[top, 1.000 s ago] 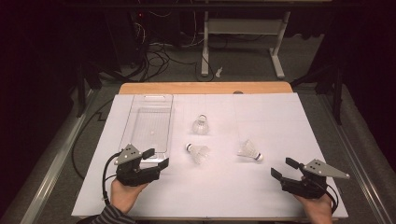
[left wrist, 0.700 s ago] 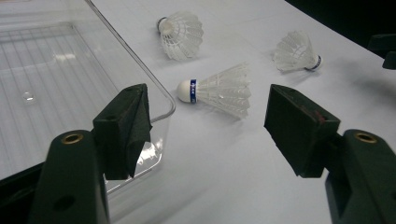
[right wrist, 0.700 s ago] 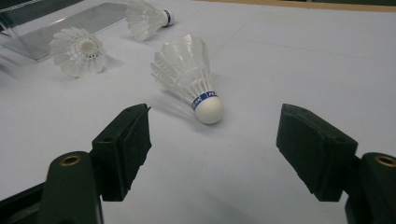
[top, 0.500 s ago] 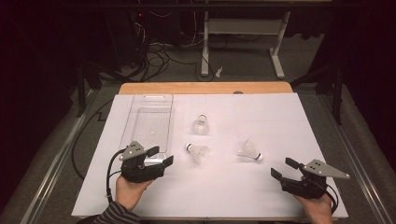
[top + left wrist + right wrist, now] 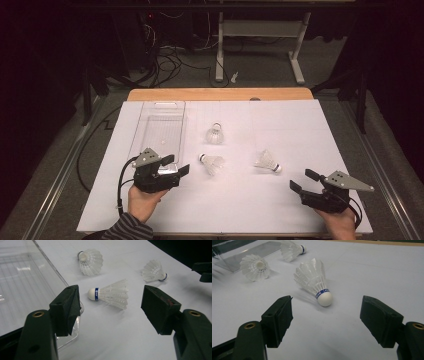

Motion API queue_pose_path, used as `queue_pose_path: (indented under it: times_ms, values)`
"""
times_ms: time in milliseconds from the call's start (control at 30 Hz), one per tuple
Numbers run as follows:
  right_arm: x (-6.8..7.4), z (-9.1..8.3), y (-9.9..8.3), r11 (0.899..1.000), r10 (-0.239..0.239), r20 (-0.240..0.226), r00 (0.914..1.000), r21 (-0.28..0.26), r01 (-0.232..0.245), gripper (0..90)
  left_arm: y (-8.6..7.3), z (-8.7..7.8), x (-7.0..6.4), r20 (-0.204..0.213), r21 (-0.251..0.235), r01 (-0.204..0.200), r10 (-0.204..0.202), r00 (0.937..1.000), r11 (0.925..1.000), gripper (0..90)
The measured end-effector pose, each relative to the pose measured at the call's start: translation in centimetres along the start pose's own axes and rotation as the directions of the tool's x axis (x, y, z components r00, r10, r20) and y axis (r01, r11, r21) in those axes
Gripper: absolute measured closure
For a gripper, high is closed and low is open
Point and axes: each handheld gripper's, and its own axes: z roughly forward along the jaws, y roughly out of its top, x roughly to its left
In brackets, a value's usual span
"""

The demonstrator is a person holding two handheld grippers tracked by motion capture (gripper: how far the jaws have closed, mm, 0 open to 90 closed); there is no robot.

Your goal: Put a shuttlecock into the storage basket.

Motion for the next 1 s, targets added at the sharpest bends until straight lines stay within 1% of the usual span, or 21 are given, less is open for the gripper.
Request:
queue_pose_path:
  times_ms: [100, 467, 600, 700, 833, 1000]
  values:
    - [-0.1, 0.0, 0.0, 1.0, 0.01, 0.002, 1.0, -0.003, -0.009, 26.7, 0.3, 0.2, -0.1, 0.005, 0.003, 0.002, -0.002, 1.0, 1.0, 31.9]
    - [-0.1, 0.0, 0.0, 1.0, 0.01, -0.006, 0.9999, 0.001, -0.01, 26.7, 1.1, 1.3, -0.9, 0.01, 0.025, -0.035, 0.034, 0.9994, 0.9991, 31.2]
    - [-0.1, 0.0, 0.0, 1.0, 0.006, -0.008, 0.9999, 0.002, -0.006, 26.6, 1.4, 1.7, -1.0, 0.021, 0.032, -0.03, 0.03, 0.9993, 0.999, 32.7]
    - [-0.1, 0.0, 0.0, 1.0, 0.009, -0.008, 0.9999, 0.002, -0.009, 26.7, 1.5, 1.9, -1.0, 0.021, 0.038, -0.031, 0.03, 0.9993, 0.9988, 33.5]
    - [-0.1, 0.0, 0.0, 1.0, 0.006, -0.008, 0.9999, 0.002, -0.006, 26.7, 1.7, 2.0, -1.0, 0.022, 0.036, -0.033, 0.032, 0.9992, 0.9988, 33.6]
    - [-0.1, 0.0, 0.0, 1.0, 0.006, -0.008, 0.9999, 0.002, -0.006, 26.7, 2.1, 2.5, -1.2, 0.014, 0.028, -0.039, 0.038, 0.9992, 0.9989, 33.7]
